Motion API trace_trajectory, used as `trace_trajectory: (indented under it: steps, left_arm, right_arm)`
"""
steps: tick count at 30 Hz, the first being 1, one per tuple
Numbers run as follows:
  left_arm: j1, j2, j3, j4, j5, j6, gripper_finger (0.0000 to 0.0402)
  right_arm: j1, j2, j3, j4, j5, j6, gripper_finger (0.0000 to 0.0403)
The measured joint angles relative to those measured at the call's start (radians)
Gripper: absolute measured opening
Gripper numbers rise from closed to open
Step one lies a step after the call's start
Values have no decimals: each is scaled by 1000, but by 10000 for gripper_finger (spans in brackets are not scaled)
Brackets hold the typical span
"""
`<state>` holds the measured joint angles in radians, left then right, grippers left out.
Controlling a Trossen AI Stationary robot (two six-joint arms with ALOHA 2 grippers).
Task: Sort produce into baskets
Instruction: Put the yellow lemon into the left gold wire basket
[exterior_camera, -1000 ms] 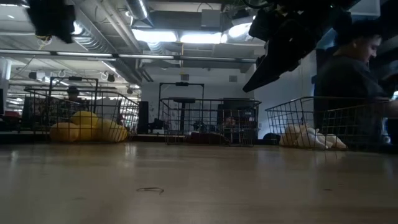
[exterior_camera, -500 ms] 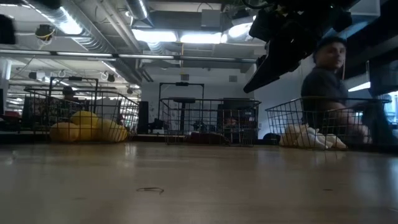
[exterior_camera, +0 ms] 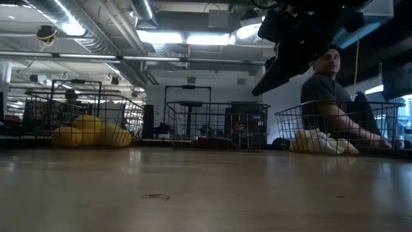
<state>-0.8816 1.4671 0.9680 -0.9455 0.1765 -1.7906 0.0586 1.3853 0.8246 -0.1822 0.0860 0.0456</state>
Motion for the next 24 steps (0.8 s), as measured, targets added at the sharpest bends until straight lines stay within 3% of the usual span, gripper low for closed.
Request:
trace_trajectory:
  steps: [5,15,24]
  left_arm:
    - [-36,35,0,7,56,-62,235]
    - [-99,130,-13,11,193,-40,235]
    - [-109,196,-13,7,221,9,235]
  right_arm:
    - [0,0,0,2,0,0,256]
    - [0,0,0,2,0,-1,256]
    - [0,0,0,2,0,-2,256]
